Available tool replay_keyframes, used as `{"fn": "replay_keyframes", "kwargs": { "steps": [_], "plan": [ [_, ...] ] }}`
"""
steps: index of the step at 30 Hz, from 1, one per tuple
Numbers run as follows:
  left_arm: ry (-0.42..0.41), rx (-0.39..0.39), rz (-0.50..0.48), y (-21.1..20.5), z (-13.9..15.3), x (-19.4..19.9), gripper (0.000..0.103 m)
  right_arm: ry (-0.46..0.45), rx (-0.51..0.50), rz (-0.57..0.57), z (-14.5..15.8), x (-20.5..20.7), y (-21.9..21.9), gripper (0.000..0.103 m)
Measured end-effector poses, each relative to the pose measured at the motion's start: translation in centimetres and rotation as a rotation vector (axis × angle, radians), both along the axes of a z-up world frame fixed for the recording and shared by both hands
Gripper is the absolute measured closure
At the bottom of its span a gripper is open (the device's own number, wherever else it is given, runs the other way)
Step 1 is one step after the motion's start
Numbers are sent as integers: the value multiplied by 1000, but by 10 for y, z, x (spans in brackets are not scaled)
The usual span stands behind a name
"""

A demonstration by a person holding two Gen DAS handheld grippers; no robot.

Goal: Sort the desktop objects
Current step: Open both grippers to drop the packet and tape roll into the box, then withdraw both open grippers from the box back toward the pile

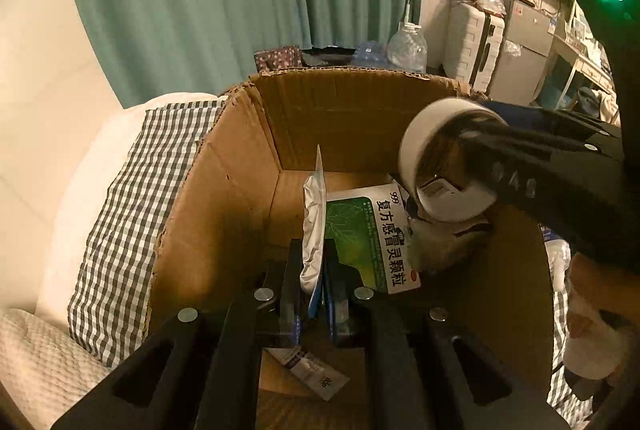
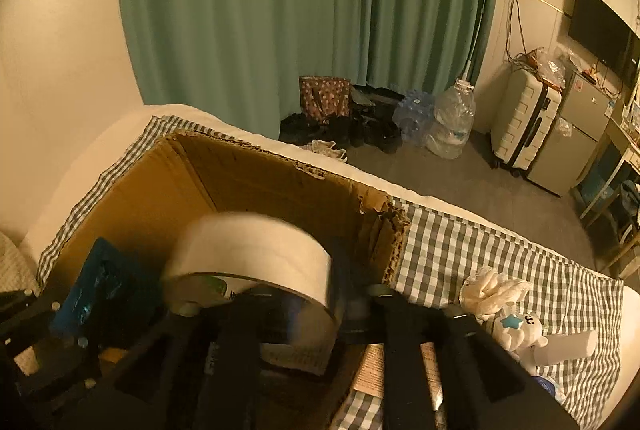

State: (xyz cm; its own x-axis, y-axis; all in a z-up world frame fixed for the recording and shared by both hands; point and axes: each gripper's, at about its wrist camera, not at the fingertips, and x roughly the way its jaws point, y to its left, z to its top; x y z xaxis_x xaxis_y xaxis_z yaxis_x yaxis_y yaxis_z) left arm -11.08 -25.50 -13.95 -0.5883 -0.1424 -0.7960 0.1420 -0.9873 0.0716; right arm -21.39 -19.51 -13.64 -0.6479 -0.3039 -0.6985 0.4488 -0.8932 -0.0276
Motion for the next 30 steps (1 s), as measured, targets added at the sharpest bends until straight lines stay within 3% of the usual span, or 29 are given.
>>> {"fn": "replay_keyframes", "kwargs": {
  "steps": [1, 2, 6, 11, 15, 19, 21, 23, 30],
  "plan": [
    [1, 1, 2, -1, 1, 0, 89, 7, 3, -5, 0, 0, -1, 37],
    [4, 1, 4, -1, 2, 0, 85, 19, 1, -12, 2, 1, -1, 33],
    [16, 7, 13, -4, 6, 2, 72, 42, -24, -20, 11, 1, 0, 31],
    [23, 18, 11, -2, 8, 3, 69, 57, -27, -25, 21, 6, 5, 30],
    [36, 26, 8, 0, 12, 4, 57, 65, -37, -45, 28, 8, 14, 30],
    [63, 26, -8, 6, 18, 4, 53, 73, -50, -62, 36, 12, 25, 29],
    [82, 5, -15, 11, 21, 5, 36, 82, -55, -71, 41, 13, 31, 29],
    [101, 2, -14, 15, 24, 5, 27, 95, -62, -80, 48, 16, 38, 29],
    [169, 51, -8, 23, 39, 8, 8, 123, -73, -130, 66, 27, 76, 19]
  ]
}}
